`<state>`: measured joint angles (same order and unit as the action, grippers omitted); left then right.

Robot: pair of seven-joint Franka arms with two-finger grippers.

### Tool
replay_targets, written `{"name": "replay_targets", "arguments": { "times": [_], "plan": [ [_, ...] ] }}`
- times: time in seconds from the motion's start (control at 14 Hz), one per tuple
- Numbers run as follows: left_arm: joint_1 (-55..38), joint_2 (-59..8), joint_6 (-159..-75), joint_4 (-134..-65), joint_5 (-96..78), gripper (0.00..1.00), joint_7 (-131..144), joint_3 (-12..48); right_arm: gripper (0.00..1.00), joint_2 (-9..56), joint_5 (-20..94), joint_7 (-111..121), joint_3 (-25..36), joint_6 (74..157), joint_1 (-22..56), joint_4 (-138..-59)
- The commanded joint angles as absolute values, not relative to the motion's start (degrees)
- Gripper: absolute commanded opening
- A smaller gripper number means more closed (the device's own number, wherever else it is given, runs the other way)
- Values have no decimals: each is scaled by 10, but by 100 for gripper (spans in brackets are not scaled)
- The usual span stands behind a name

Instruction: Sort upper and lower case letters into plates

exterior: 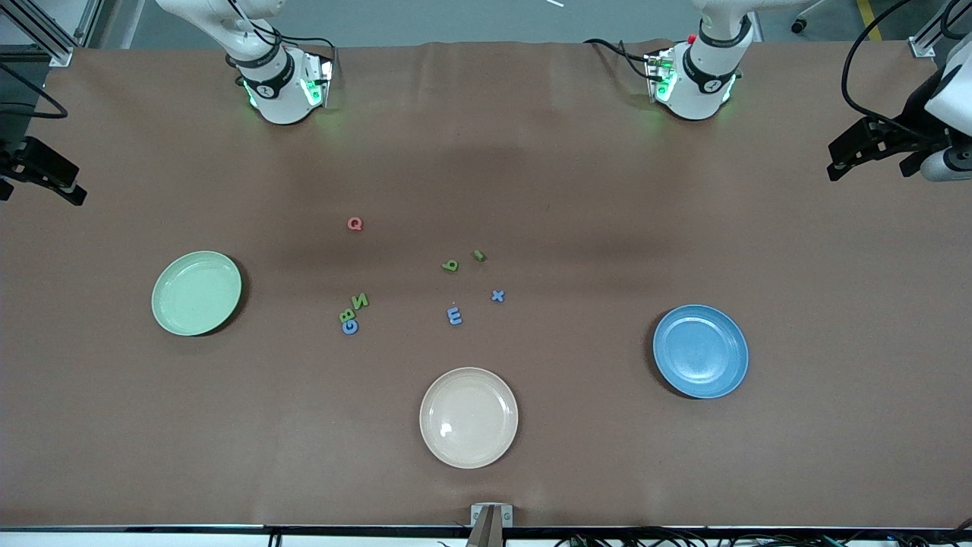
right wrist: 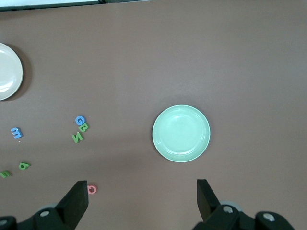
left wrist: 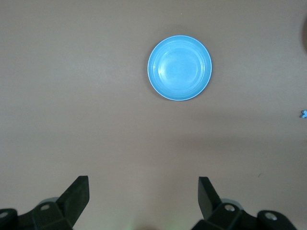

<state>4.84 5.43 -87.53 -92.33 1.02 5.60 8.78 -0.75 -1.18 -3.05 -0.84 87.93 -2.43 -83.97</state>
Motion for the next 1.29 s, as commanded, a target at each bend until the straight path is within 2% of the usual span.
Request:
{"name": "replay_targets", "arguments": {
  "times": [0.0,0.21,0.43,0.72,0.86,1.22],
  "plan": [
    [54,53,-871,-916,21,100,40,92,100,-11,-7,-25,-13,874,-31,-838],
    [54,47,-871,-913,17,100,40,91,100,-10,-7,-25,-13,874,-31,-838],
    [30,-7,-871,-876,12,100,54,104,100,-10,-7,-25,-13,874,-30,-838],
    [-33,-72,-908,-875,19,100,163,117,100,-4,-7,-33,-15,878,1,-838],
    [-73,-94,-942,-879,24,100,197,116,100,18,-10,-33,-15,882,28,-838],
    [-139,-157,-948,-876,55,100,242,117,100,76,-11,-32,-15,905,88,-838]
  ]
}}
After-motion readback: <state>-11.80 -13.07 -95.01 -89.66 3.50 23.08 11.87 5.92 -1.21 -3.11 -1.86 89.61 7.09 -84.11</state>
